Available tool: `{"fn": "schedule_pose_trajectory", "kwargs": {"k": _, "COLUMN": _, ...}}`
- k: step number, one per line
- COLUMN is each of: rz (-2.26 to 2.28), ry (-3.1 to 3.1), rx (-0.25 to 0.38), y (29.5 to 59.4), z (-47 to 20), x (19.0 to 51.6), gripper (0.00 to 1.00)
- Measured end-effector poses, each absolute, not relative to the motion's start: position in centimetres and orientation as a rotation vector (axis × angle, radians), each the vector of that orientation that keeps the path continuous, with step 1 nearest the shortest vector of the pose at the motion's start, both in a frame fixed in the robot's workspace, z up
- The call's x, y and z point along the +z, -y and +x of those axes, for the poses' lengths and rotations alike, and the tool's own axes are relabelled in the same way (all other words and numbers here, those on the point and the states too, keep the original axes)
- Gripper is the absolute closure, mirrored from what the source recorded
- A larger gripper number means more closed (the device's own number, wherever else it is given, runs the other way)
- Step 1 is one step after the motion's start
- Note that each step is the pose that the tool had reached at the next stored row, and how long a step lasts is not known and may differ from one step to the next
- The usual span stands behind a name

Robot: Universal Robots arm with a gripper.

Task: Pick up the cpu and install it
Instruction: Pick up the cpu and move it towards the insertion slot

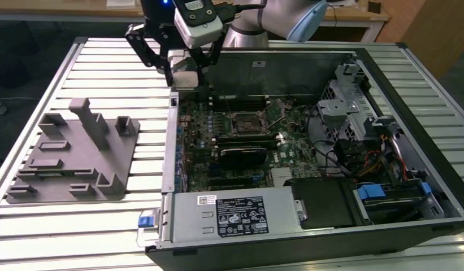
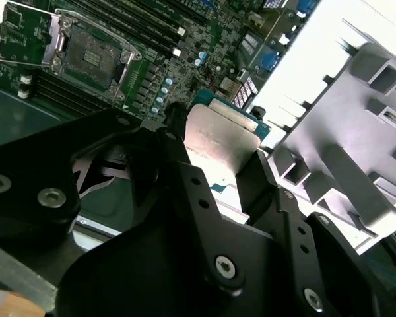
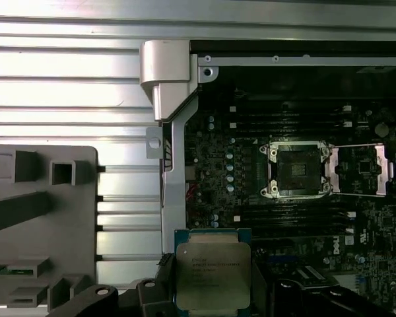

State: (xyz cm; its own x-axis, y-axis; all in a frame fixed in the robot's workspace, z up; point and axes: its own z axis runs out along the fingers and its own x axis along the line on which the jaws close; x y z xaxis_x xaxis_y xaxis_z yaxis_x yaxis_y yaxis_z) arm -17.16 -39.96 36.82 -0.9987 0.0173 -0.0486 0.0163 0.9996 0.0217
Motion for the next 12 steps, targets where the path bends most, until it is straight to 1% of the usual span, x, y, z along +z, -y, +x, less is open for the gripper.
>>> {"fn": "schedule_pose_trajectory", "kwargs": {"k": 12, "rz": 0.026, "ry": -3.092, "rx": 0.033, "y": 39.6, "z": -16.0, "x": 36.7, "gripper": 0.45}}
